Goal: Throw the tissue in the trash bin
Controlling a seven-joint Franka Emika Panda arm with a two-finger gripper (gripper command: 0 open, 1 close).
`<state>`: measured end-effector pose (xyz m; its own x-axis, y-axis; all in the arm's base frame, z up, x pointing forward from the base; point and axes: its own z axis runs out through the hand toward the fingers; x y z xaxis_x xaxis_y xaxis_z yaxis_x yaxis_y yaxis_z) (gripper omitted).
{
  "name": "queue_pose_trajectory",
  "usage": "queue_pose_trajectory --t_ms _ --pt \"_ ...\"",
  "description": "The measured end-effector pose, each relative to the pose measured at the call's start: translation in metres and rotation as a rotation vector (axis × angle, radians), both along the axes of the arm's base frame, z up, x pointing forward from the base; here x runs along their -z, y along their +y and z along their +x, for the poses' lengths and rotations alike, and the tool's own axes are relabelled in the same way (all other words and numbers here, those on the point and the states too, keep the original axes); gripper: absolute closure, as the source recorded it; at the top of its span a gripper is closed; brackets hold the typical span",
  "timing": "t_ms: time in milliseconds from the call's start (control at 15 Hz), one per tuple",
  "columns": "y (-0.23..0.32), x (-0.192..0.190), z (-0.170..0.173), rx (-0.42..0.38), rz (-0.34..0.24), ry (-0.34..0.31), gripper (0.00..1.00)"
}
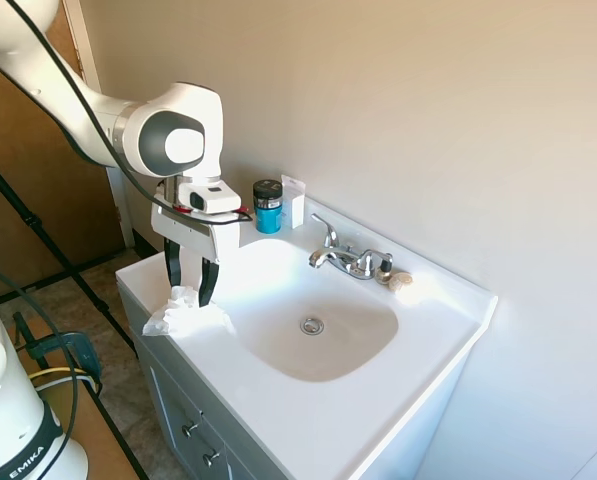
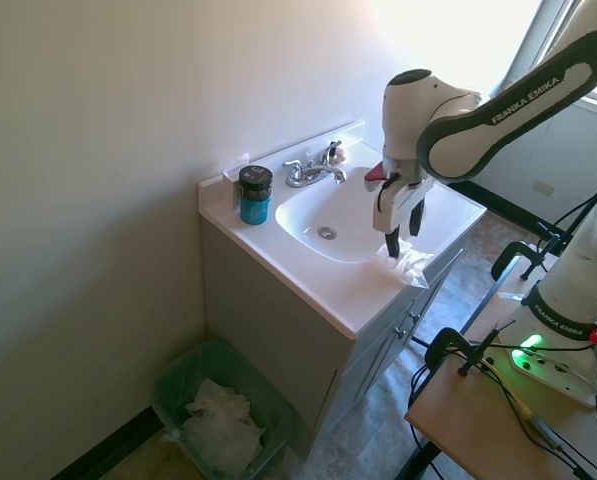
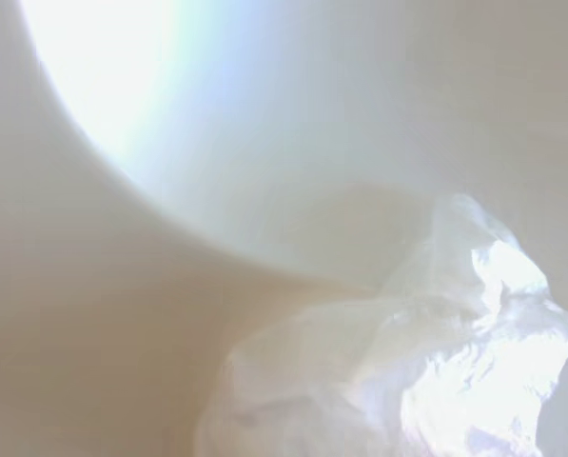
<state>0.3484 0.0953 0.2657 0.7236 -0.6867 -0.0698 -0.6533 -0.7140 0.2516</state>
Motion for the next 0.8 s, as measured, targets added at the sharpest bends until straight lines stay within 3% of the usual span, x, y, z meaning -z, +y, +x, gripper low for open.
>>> queue_pose_trajectory --t_ms 67,800 --pt "0.0 0.007 0.0 -0.003 0.001 0.008 1.0" --pt "-0.007 0.033 0.004 -0.007 0.006 0.026 1.0"
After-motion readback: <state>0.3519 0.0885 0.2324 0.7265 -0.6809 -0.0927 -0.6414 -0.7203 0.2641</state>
